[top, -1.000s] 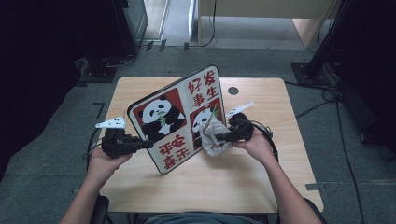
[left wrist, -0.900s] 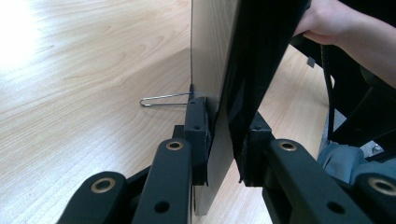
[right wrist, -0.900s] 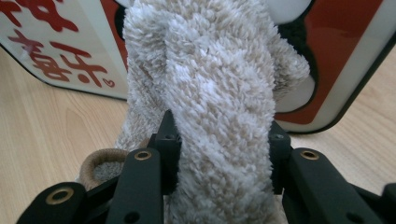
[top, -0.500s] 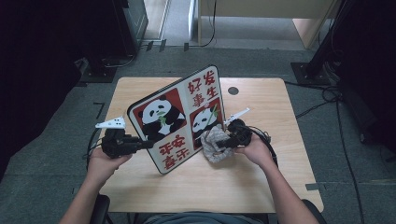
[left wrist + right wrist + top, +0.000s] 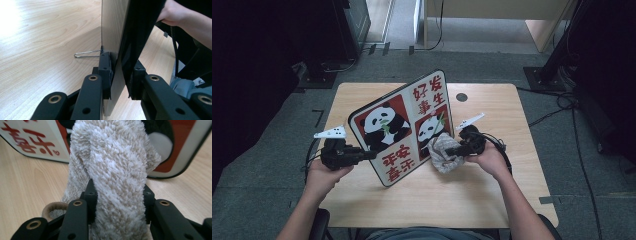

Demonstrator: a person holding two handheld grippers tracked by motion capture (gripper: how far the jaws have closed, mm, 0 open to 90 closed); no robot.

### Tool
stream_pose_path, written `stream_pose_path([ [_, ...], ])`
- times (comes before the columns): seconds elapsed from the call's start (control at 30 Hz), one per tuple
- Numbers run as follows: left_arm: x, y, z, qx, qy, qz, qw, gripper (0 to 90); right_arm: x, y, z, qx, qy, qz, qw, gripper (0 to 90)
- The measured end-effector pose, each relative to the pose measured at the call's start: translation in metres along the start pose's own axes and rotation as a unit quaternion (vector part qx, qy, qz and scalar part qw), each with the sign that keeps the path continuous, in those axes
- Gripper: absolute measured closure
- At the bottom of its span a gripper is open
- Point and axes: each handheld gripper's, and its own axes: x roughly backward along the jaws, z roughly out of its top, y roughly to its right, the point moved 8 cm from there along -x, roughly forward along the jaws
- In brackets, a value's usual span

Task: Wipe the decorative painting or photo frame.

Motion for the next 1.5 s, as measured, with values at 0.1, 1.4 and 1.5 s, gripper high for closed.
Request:
stream_pose_path([
  [0.1,0.000,0.000,0.000,0.000,0.000,0.000,1.0000,77.0,0.013,-0.006,0.010,0.003,0.018,-0.002,0.9998,63.1],
  [1.4,0.001,-0.002,0.000,0.003,0.000,-0.002,1.0000,77.1,0.107,-0.064,0.154,0.064,0.065,-0.013,0.9957,62.9],
  [1.5,0.001,-0.002,0.000,0.004,0.002,-0.001,1.0000,77.2,0.114,-0.070,0.168,0.076,0.070,-0.020,0.9945,62.5],
])
